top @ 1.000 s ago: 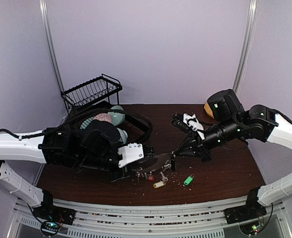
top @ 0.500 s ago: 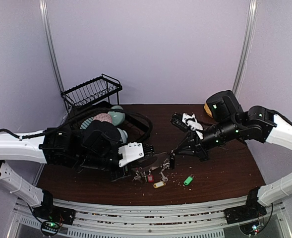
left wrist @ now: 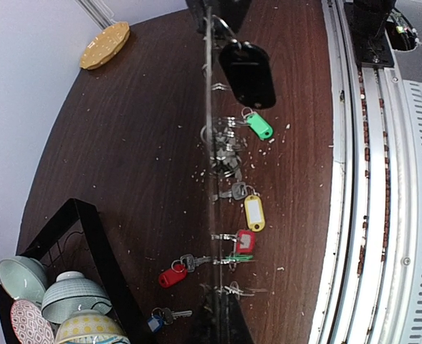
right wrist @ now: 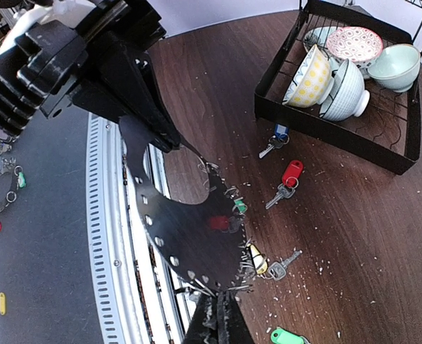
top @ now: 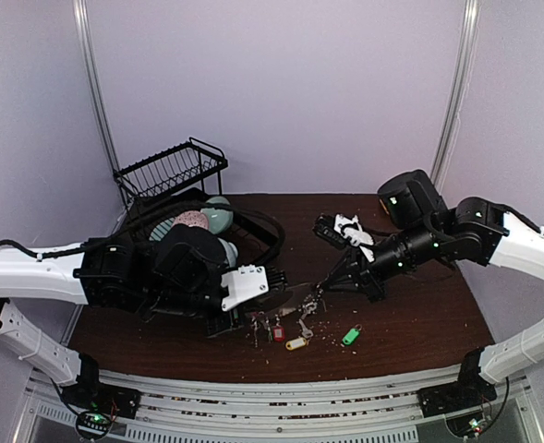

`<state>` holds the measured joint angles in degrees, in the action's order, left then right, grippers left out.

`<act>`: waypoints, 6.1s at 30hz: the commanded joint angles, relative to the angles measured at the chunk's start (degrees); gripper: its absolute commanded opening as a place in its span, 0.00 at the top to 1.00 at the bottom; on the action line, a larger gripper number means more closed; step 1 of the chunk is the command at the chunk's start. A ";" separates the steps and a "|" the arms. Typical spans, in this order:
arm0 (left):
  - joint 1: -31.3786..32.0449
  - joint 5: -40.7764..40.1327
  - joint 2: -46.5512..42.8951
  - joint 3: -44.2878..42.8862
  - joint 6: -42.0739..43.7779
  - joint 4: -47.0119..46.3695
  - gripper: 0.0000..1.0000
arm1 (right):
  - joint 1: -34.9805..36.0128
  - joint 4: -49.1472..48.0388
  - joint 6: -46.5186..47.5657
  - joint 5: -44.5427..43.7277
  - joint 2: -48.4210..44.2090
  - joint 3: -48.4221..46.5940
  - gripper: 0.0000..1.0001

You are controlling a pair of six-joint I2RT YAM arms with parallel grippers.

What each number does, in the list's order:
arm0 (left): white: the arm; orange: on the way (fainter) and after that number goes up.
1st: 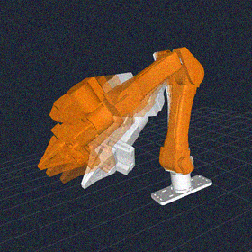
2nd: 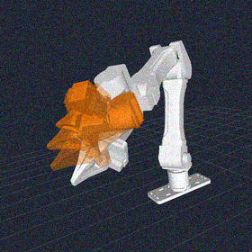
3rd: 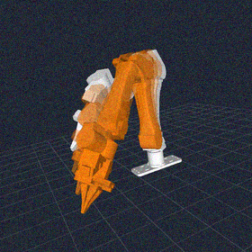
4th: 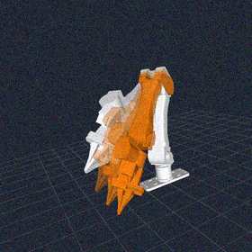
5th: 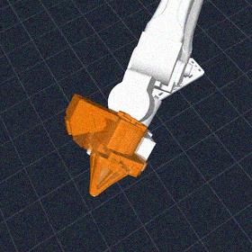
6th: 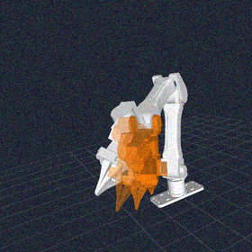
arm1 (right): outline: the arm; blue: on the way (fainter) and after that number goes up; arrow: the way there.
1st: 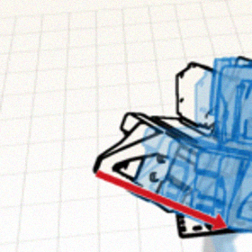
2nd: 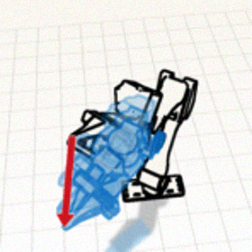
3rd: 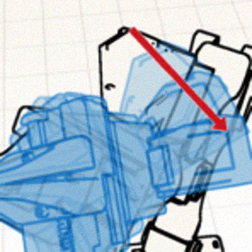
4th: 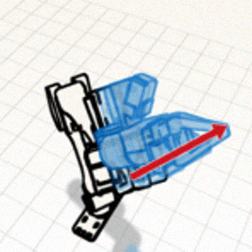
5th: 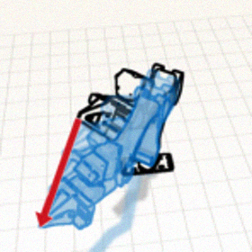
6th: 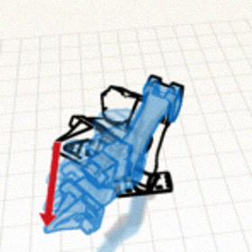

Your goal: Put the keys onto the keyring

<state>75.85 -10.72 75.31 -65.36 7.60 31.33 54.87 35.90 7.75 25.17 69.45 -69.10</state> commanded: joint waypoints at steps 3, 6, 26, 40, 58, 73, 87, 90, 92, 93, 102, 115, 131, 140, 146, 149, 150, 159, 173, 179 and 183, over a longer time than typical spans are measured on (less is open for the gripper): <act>0.36 0.15 0.48 -0.99 -1.43 -6.48 1.00 | 0.01 -3.72 2.03 4.85 -3.15 2.49 1.00; 0.35 2.62 -0.21 -0.74 -0.07 -6.86 1.00 | 0.04 -2.29 2.89 4.71 -2.19 1.42 1.00; 0.41 7.04 -1.18 -0.03 13.04 -7.51 1.00 | 0.17 7.74 11.52 9.18 1.34 -3.48 1.00; 0.43 4.40 1.99 -0.82 15.31 -6.92 1.00 | 6.66 6.16 16.57 -7.63 1.38 -2.67 1.00; 1.05 2.24 -0.24 2.69 11.36 -11.49 1.00 | 6.98 -1.54 14.60 -11.44 -3.33 0.37 0.89; 1.05 -2.40 -2.46 5.52 8.51 -16.09 1.00 | 3.92 -9.07 7.87 -9.64 -13.34 7.02 0.39; 1.05 -5.03 -4.38 9.20 6.62 -28.38 1.00 | 3.26 -42.21 -18.22 -3.65 -21.64 25.57 0.71; 1.01 -5.20 -4.43 9.59 6.39 -30.00 1.00 | 3.37 -46.09 -20.89 -3.24 -20.75 27.70 0.75; 1.01 -5.40 -4.47 9.45 6.46 -29.95 1.00 | 3.29 -45.70 -20.57 -4.00 -20.38 27.70 0.78; 1.04 -5.33 -4.61 9.46 6.40 -29.86 1.00 | 3.28 -45.43 -20.58 -4.37 -20.56 27.80 0.79; 1.05 -5.86 -5.44 9.90 6.46 -29.65 1.00 | 3.25 -43.45 -19.37 -5.76 -22.43 29.13 0.78; 1.05 -5.47 -4.92 9.56 6.29 -29.15 1.00 | 3.23 -43.29 -18.44 -1.07 -19.35 26.63 0.88; 1.05 -6.66 -3.96 8.77 5.88 -27.40 1.00 | 3.26 -38.13 -15.56 1.43 -18.67 24.88 1.00; 1.05 -7.03 -1.35 5.45 6.44 -20.34 1.00 | 3.51 -23.46 -5.95 -1.32 -15.73 18.45 1.00; 1.05 -7.65 -1.67 4.93 6.50 -19.95 1.00 | 5.01 -14.13 3.39 -6.81 -14.52 14.46 1.00; 1.05 -7.66 -1.07 4.81 6.73 -19.70 1.00 | 6.14 -10.92 7.60 -9.45 -13.39 12.58 1.00; 1.05 -7.65 -0.85 4.73 6.73 -19.67 1.00 | 6.64 -10.35 8.75 -9.95 -13.00 12.20 1.00; 1.05 -9.85 -0.20 5.47 1.99 -22.08 1.00 | 6.93 -17.38 6.98 -19.95 -16.95 15.43 0.87; 1.05 -20.08 1.53 5.32 -7.48 -27.77 1.00 | 7.30 -38.56 -9.68 -23.76 -17.62 21.83 0.91; 1.05 -18.67 2.90 4.80 -9.91 -29.99 1.00 | 7.88 -48.94 -13.16 -26.97 -17.11 25.80 0.87; 1.05 -17.51 1.30 6.82 -7.89 -32.20 1.00 | 6.94 -49.22 -13.09 -26.72 -19.66 27.63 0.84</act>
<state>76.97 -28.47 78.17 -57.89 -0.34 6.96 62.39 -7.81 -3.36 -0.91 52.73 -42.98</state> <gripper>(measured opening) 0.006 0.149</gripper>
